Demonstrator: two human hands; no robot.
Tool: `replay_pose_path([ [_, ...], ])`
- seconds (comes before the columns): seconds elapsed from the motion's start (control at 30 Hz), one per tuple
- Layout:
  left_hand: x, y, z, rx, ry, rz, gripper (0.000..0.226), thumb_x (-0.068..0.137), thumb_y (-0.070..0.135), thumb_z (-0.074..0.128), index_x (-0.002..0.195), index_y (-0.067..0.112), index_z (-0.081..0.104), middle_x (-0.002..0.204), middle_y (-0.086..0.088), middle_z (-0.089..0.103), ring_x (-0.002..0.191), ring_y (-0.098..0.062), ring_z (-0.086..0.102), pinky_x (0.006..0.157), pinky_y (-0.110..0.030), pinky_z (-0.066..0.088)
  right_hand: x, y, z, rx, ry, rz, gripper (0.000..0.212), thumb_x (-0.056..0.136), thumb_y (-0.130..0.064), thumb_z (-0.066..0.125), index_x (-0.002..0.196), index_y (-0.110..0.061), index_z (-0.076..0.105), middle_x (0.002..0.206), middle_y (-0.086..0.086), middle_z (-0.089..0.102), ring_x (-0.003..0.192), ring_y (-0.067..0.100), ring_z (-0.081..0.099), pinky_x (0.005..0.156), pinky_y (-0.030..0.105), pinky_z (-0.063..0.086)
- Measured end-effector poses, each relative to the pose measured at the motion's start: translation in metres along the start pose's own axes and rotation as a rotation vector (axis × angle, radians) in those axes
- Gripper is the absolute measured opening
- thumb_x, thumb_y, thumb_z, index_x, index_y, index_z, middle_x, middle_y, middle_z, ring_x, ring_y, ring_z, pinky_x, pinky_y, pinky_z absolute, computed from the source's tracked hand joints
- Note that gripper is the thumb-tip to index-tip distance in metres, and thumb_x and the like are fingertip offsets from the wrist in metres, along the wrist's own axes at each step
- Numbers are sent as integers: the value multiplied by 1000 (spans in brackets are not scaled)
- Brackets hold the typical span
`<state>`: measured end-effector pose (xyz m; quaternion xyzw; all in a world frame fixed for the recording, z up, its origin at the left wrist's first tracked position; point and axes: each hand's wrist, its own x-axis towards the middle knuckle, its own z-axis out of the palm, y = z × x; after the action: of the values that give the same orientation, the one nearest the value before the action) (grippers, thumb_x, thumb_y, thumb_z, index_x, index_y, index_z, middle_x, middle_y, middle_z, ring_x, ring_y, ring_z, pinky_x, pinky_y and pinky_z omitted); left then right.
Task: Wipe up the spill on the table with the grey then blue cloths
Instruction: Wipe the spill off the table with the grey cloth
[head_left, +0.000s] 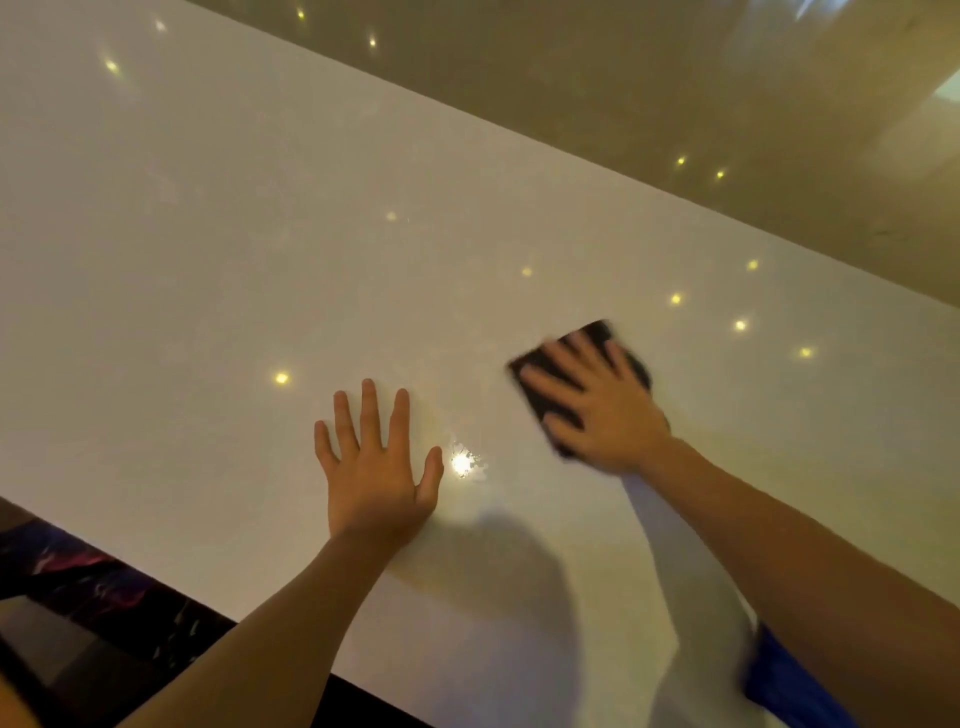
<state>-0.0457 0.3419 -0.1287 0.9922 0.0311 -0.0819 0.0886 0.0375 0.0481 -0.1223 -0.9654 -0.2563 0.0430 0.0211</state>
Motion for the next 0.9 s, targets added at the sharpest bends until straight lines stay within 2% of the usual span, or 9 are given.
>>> replay_pose_path([
  [0.07,1,1,0,3,-3,-14,77,92,64,19,158,27,7,168,-9,-5,153,-36,-12,122,-58,-2,19,2,-6,80,47,549,61,101,-55,32,160,-42,20,171,5,16,157,36,9,122,65,8],
  [0.13,0,2,1,8,-4,-25,78,91,65,18,158,28,6,168,-9,-6,152,-36,-13,122,-58,-3,27,-42,-2,107,58,774,64,101,-55,30,161,-37,17,171,10,14,155,41,7,123,65,4],
  [0.27,2,1,0,11,-22,-24,79,90,67,15,158,28,0,167,-8,-14,151,-34,-19,122,-57,-5,-29,-119,22,96,75,240,67,96,-58,37,159,-40,20,170,8,18,155,41,13,123,64,10],
  [0.37,1,1,1,2,-20,-21,79,91,67,15,158,29,0,168,-7,-13,152,-34,-18,122,-57,-6,-36,-55,11,43,18,-122,65,95,-57,43,158,-46,26,170,1,23,157,35,13,124,60,10],
  [0.57,0,1,2,-6,-13,-37,79,90,68,15,158,30,3,168,-6,-8,152,-34,-14,120,-61,-5,11,-57,6,115,112,841,67,98,-59,32,160,-36,24,170,12,19,154,44,12,122,67,7],
  [0.67,-1,0,-2,16,-35,-51,79,89,71,14,157,34,-2,168,-2,-12,152,-33,-17,118,-66,-7,-29,-125,22,99,77,364,72,93,-63,37,159,-37,25,169,11,20,154,44,12,121,69,11],
  [0.77,-3,2,-5,23,-50,-59,79,89,73,12,157,35,-5,168,0,-14,152,-32,-18,116,-69,-6,-52,-67,9,24,-15,-152,70,92,-60,43,158,-46,24,170,2,20,157,36,10,123,64,9],
  [0.83,-3,1,-4,21,-41,-58,79,89,72,11,157,35,-4,168,1,-13,152,-31,-18,116,-70,-4,-45,-21,4,-20,-5,6,68,92,-58,43,157,-48,25,170,2,23,157,35,13,125,59,7],
  [0.9,-2,0,-5,9,-45,-61,78,90,72,13,157,35,-2,168,1,-11,152,-31,-17,116,-70,-4,-33,-22,0,76,66,533,66,97,-58,35,159,-44,21,170,7,21,156,38,12,124,61,6],
])
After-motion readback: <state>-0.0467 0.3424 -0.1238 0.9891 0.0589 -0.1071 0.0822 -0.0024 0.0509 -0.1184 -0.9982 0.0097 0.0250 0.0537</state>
